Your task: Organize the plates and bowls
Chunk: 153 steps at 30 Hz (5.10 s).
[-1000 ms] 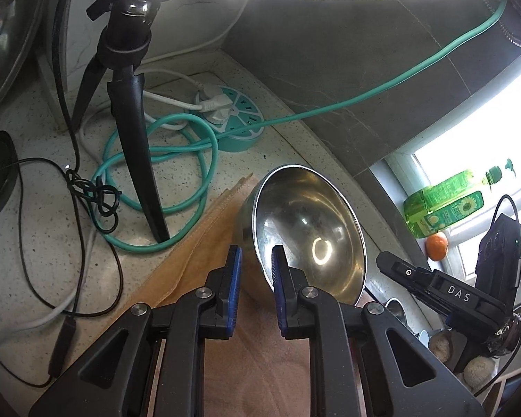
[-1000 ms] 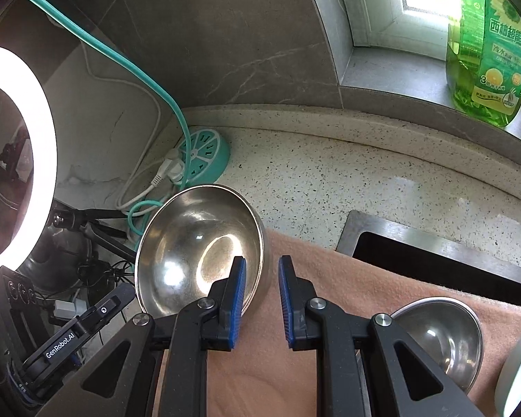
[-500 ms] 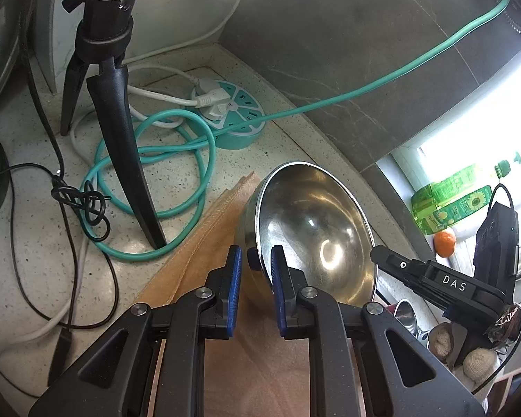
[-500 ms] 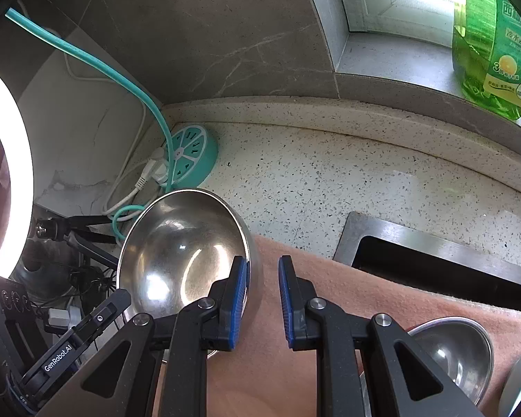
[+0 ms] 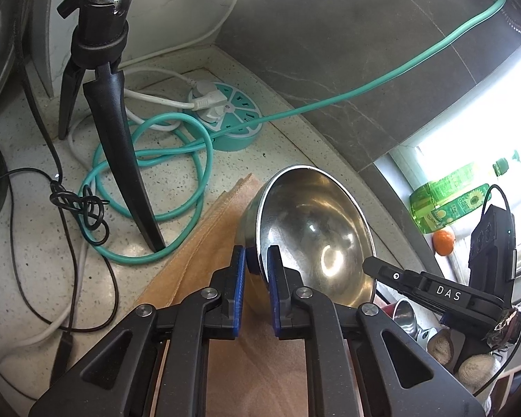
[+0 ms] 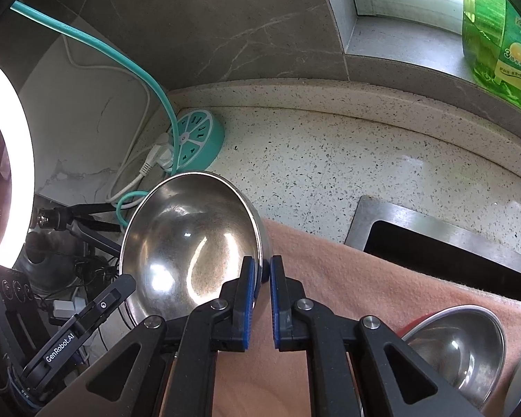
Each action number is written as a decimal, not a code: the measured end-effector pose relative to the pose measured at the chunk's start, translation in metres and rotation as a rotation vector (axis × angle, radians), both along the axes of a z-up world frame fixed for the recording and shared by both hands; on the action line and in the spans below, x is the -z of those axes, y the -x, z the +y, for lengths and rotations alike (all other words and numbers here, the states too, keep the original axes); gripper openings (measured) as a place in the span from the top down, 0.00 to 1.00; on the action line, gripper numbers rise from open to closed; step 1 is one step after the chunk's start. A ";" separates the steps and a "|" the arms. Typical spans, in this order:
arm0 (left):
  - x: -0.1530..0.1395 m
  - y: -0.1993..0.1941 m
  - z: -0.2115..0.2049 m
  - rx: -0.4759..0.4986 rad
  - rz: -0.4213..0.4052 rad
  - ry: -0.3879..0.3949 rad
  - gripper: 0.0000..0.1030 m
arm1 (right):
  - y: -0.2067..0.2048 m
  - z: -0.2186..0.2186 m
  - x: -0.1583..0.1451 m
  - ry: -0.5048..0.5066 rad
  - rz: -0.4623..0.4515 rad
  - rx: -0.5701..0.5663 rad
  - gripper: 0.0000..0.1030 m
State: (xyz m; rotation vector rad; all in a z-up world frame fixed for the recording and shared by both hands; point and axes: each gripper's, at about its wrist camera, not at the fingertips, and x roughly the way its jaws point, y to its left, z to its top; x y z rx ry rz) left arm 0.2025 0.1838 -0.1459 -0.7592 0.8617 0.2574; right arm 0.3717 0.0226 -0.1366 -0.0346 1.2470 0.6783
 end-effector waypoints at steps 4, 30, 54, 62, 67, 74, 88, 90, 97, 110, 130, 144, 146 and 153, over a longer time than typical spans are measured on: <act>-0.004 0.004 -0.004 0.011 -0.002 -0.005 0.90 | 0.005 -0.004 -0.002 0.012 -0.001 -0.001 0.92; -0.047 0.053 -0.044 0.095 -0.045 0.004 0.90 | 0.079 -0.057 -0.050 0.015 -0.044 0.006 0.92; -0.065 0.074 -0.146 0.330 -0.029 0.018 0.90 | 0.159 -0.185 -0.063 0.001 -0.080 0.166 0.91; -0.052 0.072 -0.195 0.437 0.010 0.031 0.90 | 0.173 -0.242 -0.050 0.004 -0.064 0.263 0.91; -0.043 0.071 -0.220 0.500 0.043 0.042 0.90 | 0.180 -0.271 -0.039 0.011 -0.049 0.311 0.91; -0.034 0.066 -0.241 0.553 0.077 0.022 0.90 | 0.187 -0.294 -0.019 0.019 -0.013 0.350 0.91; -0.023 0.065 -0.259 0.608 0.113 0.010 0.90 | 0.197 -0.315 -0.006 0.007 0.020 0.390 0.91; -0.022 0.066 -0.259 0.609 0.116 0.010 0.90 | 0.198 -0.315 -0.006 0.006 0.022 0.388 0.91; -0.016 0.068 -0.258 0.613 0.141 0.012 0.90 | 0.204 -0.315 -0.005 0.001 0.026 0.375 0.91; -0.019 0.070 -0.250 0.605 0.130 0.014 0.90 | 0.209 -0.311 -0.010 -0.008 0.005 0.372 0.90; -0.046 0.068 -0.209 0.534 0.075 -0.015 0.89 | 0.195 -0.318 -0.057 -0.062 -0.104 0.397 0.89; -0.056 0.024 -0.182 0.476 0.072 -0.021 0.89 | 0.142 -0.289 -0.085 -0.113 -0.108 0.349 0.85; -0.056 0.016 -0.181 0.473 0.077 -0.020 0.89 | 0.132 -0.284 -0.084 -0.122 -0.098 0.343 0.85; -0.045 -0.010 -0.179 0.460 0.107 -0.001 0.89 | 0.099 -0.263 -0.072 -0.155 -0.027 0.312 0.85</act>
